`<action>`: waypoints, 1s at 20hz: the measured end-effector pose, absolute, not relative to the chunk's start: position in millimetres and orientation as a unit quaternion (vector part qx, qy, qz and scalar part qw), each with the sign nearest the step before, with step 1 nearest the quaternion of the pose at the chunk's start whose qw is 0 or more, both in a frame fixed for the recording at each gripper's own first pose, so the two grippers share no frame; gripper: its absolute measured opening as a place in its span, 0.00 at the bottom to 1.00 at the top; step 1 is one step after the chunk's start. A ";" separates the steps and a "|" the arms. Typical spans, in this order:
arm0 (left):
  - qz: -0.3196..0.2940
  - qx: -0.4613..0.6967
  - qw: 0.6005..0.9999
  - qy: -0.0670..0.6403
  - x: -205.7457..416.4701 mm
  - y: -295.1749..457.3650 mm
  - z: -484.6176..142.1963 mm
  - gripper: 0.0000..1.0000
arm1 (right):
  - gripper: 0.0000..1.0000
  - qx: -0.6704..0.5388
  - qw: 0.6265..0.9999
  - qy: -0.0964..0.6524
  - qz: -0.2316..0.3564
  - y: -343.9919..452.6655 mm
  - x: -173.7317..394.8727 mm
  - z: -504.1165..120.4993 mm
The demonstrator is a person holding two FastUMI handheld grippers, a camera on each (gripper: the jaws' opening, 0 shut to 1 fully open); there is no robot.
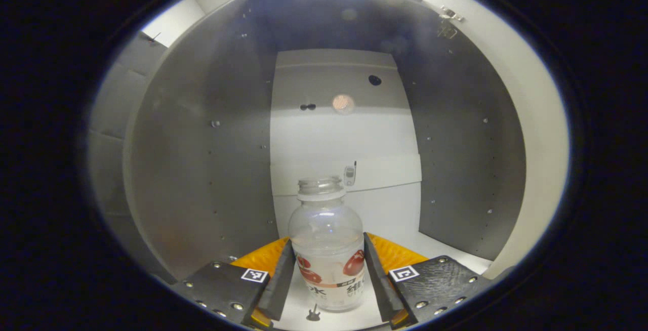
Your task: Open the cabinet door with the right hand, grasp the bottle in the cabinet with the left hand and place it on the coaster, then close the cabinet door with the right hand.
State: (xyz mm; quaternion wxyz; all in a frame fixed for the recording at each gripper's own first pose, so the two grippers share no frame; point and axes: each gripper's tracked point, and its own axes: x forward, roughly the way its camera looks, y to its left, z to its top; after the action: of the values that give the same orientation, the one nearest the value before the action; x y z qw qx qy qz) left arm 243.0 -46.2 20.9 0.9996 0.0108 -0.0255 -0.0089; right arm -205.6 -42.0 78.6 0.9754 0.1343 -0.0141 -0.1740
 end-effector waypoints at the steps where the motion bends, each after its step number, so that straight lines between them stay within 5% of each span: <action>1: -0.007 0.015 0.999 -0.030 234.4 -46.2 27.4 0.71 | 0.95 0.131 0.977 -0.014 -0.167 -43.5 -205.4 78.1; 11: 0.054 0.055 0.994 -0.073 127.0 -39.1 88.4 0.77 | 0.95 0.132 0.989 -0.011 -0.073 -75.6 -208.3 70.2; 17: 0.097 0.061 0.992 -0.048 81.3 -29.5 86.0 0.65 | 0.95 0.120 0.993 0.013 -0.004 -85.0 -204.8 52.7; 18: 0.107 0.064 0.991 -0.046 75.7 -26.6 84.3 0.77 | 0.95 0.118 0.993 0.018 0.007 -83.8 -203.0 47.2; 20: 0.127 0.072 0.988 -0.046 65.6 -19.5 81.2 0.77 | 0.95 0.114 0.993 0.026 0.026 -81.4 -200.7 36.4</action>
State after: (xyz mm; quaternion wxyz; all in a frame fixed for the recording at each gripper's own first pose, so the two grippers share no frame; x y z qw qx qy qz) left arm 65.6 -19.5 81.2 0.9882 0.0722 -0.0460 0.1270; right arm -200.7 -81.4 36.4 0.9928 0.1138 0.0256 0.0264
